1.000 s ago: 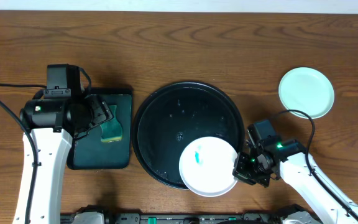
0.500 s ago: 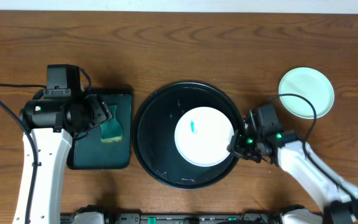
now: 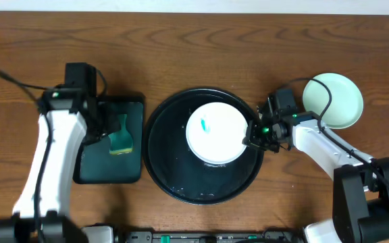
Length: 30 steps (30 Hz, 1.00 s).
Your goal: Clean dirty plates on tray and stack at the side
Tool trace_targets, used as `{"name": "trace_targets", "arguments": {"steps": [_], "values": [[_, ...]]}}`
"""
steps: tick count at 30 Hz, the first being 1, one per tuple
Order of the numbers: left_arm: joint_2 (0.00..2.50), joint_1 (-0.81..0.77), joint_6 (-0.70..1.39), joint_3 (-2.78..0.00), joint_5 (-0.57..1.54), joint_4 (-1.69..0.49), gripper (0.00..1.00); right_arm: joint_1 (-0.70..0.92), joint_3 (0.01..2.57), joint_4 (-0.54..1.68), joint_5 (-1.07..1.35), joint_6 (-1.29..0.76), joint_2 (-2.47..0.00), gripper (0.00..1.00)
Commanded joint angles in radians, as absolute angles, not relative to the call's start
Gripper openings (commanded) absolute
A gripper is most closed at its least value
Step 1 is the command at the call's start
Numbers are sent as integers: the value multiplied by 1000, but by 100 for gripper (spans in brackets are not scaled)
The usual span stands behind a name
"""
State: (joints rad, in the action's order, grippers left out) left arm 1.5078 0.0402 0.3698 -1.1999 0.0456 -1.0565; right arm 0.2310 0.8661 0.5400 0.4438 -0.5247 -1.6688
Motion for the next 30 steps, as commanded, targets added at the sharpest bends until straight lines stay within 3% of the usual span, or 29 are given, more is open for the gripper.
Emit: {"name": "trace_targets", "arguments": {"steps": [1,14,19,23,24,30], "values": [[1595,43,352,-1195,33,-1053,47,228,878,553,458,-500,-1682,1],[1853,43,281,-1195,44,-870,46,234,878,569,450,-499,-1688,1],[1913,43,281,-1195,45,-823,26,237,878,579,450,-495,-1688,1],[1928,43,258,-1195,75,-805,19,237,878,580,450,-495,-1688,1],[1928,43,258,-1195,78,-802,9,237,878,580,450,-495,-1688,1],[1916,43,247,-1195,98,-796,7,237,878,580,450,-495,-1688,1]]}}
